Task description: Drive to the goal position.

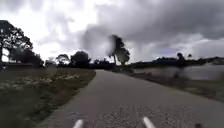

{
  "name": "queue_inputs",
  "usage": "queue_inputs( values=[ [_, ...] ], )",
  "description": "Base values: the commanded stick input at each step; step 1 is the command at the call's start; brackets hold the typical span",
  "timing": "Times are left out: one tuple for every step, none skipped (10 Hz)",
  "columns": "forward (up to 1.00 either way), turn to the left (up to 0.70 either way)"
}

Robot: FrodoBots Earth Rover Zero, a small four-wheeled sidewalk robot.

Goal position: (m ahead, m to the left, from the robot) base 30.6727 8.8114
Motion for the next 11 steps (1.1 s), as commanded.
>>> queue_inputs(
  values=[
    [0.7, 0.0],
    [0.7, 0.0],
    [0.7, 0.0],
    [0.7, 0.0],
    [0.7, 0.0],
    [0.7, 0.0],
    [0.7, 0.0],
    [0.7, 0.0],
    [0.7, 0.0],
    [0.7, 0.0],
    [0.7, 0.0]
  ],
)
